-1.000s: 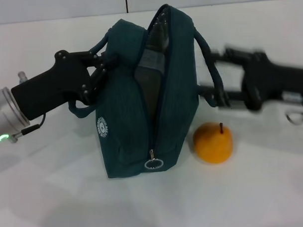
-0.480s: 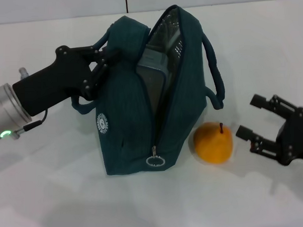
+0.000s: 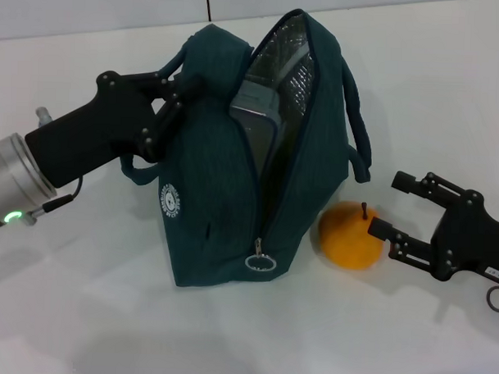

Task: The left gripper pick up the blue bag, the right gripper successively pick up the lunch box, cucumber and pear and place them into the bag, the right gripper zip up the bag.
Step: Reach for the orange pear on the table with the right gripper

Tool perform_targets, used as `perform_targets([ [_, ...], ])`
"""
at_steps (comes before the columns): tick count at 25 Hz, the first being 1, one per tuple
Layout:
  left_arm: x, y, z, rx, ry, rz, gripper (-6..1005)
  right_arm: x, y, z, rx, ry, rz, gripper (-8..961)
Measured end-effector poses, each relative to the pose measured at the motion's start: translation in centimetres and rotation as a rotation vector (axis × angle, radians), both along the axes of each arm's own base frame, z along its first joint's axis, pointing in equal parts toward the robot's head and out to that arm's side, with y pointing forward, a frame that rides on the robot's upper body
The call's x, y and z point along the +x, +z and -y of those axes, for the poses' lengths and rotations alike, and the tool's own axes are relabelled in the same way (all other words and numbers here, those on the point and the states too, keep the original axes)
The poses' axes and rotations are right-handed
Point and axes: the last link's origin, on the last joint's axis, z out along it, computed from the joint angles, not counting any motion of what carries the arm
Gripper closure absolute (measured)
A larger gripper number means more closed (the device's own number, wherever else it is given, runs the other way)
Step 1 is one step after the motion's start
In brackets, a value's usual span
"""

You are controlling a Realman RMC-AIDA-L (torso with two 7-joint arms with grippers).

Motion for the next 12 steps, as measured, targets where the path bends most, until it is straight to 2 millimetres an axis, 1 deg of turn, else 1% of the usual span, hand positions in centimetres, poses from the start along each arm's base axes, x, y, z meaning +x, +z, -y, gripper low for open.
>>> perform_targets([
  [8, 0.1, 0.1, -0.3, 0.012, 0.005, 0.005, 954, -0.3, -1.1, -1.0, -0.041, 0.011, 0.051, 261],
  [12, 0.3, 0.2, -0.4, 0.014, -0.001, 0.005, 954, -0.7, -1.6, -1.4, -0.065, 0.03, 0.068, 346],
])
